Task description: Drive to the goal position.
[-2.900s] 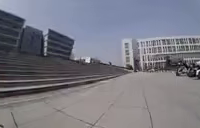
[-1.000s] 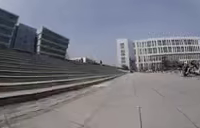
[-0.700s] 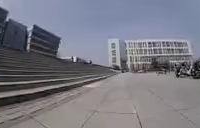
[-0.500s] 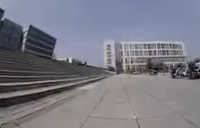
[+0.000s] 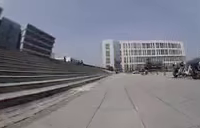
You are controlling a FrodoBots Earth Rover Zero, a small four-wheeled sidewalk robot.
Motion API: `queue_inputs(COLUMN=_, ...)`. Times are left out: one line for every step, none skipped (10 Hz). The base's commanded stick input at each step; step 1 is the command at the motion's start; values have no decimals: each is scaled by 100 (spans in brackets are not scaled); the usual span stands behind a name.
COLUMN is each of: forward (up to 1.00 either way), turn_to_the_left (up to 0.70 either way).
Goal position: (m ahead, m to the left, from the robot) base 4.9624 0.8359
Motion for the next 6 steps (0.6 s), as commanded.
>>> queue_inputs(forward=85, turn_to_the_left=0)
queue_inputs(forward=85, turn_to_the_left=0)
queue_inputs(forward=85, turn_to_the_left=0)
queue_inputs(forward=85, turn_to_the_left=0)
queue_inputs(forward=85, turn_to_the_left=0)
queue_inputs(forward=85, turn_to_the_left=0)
